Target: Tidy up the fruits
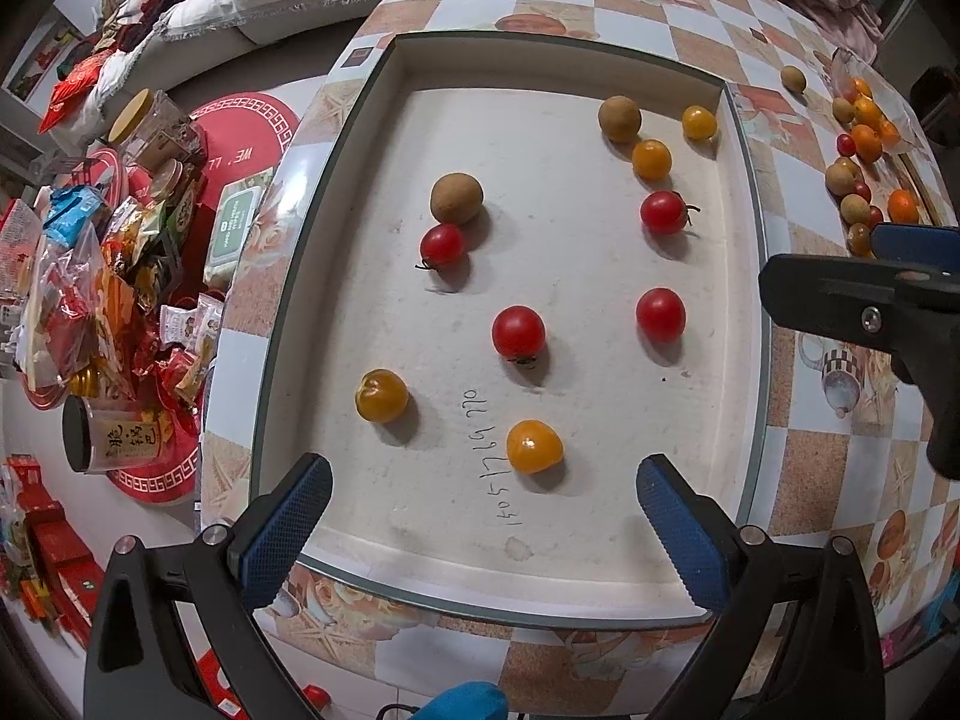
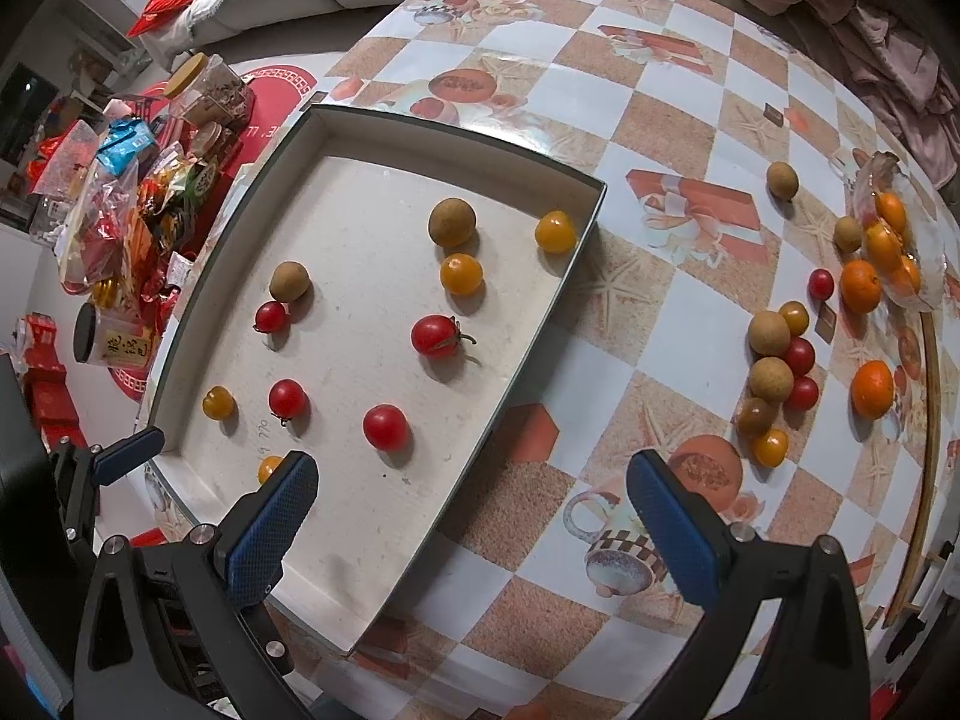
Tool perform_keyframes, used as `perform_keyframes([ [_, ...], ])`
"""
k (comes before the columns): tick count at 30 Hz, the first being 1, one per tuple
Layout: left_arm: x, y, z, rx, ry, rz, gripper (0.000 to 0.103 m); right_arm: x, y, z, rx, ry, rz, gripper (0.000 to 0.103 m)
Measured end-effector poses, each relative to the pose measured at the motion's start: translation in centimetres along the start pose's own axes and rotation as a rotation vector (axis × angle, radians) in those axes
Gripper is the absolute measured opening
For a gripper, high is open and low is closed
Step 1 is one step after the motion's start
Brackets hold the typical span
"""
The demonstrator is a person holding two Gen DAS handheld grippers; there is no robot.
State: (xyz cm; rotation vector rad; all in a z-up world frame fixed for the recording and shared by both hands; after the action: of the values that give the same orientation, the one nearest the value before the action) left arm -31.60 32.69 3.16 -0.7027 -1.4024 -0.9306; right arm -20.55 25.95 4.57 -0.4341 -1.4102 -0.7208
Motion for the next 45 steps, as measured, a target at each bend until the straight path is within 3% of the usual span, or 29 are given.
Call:
perform_keyframes([
  [27, -0.07, -0.59, -0.25, -0.010, 0.007, 0.005, 0.102, -0.17, -0.16, 0.22, 0.002, 0.001, 0.001, 0.103],
  [42, -0.04, -0.77, -0.22, -0.017, 0.010, 0.007, 0.102, -0.74, -0.23, 0.67, 0.055, -0.045, 0.010, 0.103],
  [45, -0.04, -0.78, -0.21, -0.017, 0.012, 0.005, 0.102, -0.77, -0.26, 0.98, 0.085, -0.086, 0.003, 0.103],
])
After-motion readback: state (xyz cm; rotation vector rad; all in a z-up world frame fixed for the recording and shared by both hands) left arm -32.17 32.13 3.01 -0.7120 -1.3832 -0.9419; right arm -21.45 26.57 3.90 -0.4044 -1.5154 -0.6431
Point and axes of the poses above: each gripper's, at about its wrist camera, not at the fingertips, and x roughly against the way its jaws point, z to its left, y to its top, the point moved 1 cm from there along -x, roughly the way its jaws point, and after that the axes turned 1 degree about -x, right-handed, at the moved point
